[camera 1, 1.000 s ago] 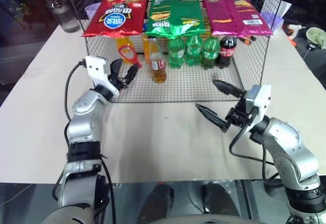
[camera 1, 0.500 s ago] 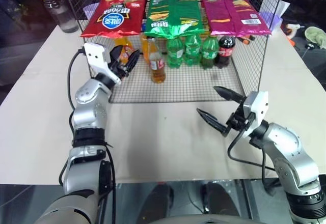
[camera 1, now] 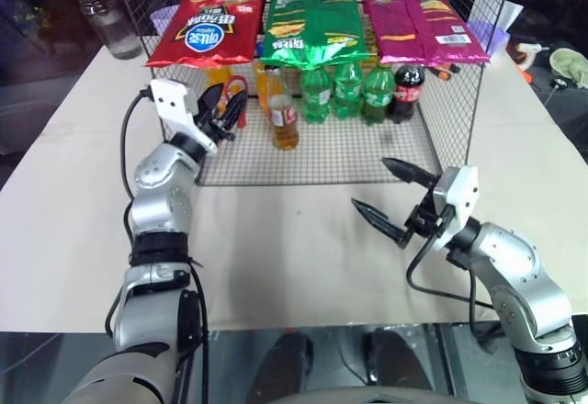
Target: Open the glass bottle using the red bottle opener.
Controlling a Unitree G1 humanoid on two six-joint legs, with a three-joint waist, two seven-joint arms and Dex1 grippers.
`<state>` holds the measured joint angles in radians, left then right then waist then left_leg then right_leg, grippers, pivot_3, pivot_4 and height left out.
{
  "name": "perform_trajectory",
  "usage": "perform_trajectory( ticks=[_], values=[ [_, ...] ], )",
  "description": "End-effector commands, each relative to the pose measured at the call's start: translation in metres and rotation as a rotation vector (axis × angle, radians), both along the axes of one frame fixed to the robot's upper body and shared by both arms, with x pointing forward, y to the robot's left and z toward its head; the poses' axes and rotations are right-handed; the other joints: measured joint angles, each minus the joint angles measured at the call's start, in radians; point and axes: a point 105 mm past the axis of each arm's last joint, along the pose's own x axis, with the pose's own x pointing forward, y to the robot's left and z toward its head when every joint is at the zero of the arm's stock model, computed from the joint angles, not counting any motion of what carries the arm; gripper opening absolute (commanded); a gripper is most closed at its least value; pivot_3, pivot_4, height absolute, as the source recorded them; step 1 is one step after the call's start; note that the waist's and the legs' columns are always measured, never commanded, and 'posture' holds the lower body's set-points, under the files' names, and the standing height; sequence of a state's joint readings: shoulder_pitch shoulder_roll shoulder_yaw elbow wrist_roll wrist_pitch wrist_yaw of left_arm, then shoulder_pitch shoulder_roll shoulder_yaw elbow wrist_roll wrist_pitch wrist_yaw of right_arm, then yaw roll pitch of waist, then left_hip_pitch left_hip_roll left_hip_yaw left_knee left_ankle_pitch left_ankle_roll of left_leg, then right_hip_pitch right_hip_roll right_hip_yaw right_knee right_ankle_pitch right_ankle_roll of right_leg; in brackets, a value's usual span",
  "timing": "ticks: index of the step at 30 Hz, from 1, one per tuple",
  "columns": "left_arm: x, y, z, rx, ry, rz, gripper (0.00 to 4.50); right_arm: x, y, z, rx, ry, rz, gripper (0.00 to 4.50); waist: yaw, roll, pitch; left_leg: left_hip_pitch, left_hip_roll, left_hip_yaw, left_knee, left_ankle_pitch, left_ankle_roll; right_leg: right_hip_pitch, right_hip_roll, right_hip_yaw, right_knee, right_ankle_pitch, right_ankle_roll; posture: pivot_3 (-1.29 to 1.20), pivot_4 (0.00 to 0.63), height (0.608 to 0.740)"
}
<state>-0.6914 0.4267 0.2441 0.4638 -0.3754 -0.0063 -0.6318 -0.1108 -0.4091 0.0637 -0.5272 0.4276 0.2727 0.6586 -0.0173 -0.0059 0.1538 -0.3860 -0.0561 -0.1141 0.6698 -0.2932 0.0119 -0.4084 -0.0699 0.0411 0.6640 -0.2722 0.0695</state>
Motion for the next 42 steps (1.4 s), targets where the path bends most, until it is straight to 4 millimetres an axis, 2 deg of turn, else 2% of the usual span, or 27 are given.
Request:
perform_trajectory(
  ticks=[1,2,3,11,15,18,28,42],
  values=[
    [-0.002,0.0,0.007,0.02,-0.034,-0.006,0.5,-0.003,0.002,0.01,0.007,-0.051,0.008,4.5,0.0,0.0,0.0,0.0,0.0,0.0,0.0,0.0,0.0,0.0,0.0,0.0,0.0,0.0,0.0,0.0,0.15,0.74],
    [-0.001,-0.001,0.006,0.024,-0.029,-0.013,0.15,-0.003,0.002,0.01,0.007,-0.051,0.007,4.5,0.0,0.0,0.0,0.0,0.0,0.0,0.0,0.0,0.0,0.0,0.0,0.0,0.0,0.0,0.0,0.0,0.15,0.74],
    [-0.001,-0.003,0.004,0.024,-0.025,-0.019,0.04,-0.003,0.001,0.009,0.007,-0.051,0.005,4.5,0.0,0.0,0.0,0.0,0.0,0.0,0.0,0.0,0.0,0.0,0.0,0.0,0.0,0.0,0.0,0.0,0.15,0.74],
    [-0.003,-0.01,0.005,0.015,-0.029,-0.05,0.04,-0.003,0.0,0.008,0.005,-0.052,-0.008,4.5,0.002,-0.003,-0.002,0.0,0.0,0.0,0.001,0.0,0.0,0.0,0.0,0.0,0.001,0.0,0.0,0.0,0.15,0.74],
    [-0.014,-0.017,0.017,-0.105,-0.049,-0.159,0.04,-0.002,0.001,0.006,0.005,-0.048,-0.011,4.5,0.003,-0.003,-0.002,0.0,0.0,0.0,0.001,0.0,0.0,0.0,0.0,0.0,0.001,0.0,0.0,0.0,0.15,0.74],
    [-0.02,-0.017,0.018,-0.152,-0.029,-0.203,0.04,-0.002,0.0,0.004,0.0,-0.043,-0.013,4.5,0.004,-0.003,-0.002,-0.001,0.0,-0.001,0.002,0.0,0.0,0.0,0.0,-0.001,0.001,0.0,0.0,0.0,0.15,0.74],
    [-0.023,0.0,0.022,-0.228,-0.021,-0.181,0.04,-0.001,-0.005,-0.007,-0.023,-0.031,-0.034,4.5,0.002,-0.004,-0.002,-0.001,-0.001,-0.002,0.003,0.0,0.0,0.0,0.0,-0.001,0.001,0.0,0.0,0.0,0.15,0.74],
    [-0.024,0.005,0.024,-0.259,-0.031,-0.181,0.04,-0.001,-0.01,-0.017,-0.04,-0.025,-0.053,4.5,0.0,-0.004,-0.003,-0.001,-0.001,-0.001,0.003,0.0,0.0,0.0,0.0,-0.001,0.002,0.0,0.0,0.0,0.15,0.74]
  ],
)
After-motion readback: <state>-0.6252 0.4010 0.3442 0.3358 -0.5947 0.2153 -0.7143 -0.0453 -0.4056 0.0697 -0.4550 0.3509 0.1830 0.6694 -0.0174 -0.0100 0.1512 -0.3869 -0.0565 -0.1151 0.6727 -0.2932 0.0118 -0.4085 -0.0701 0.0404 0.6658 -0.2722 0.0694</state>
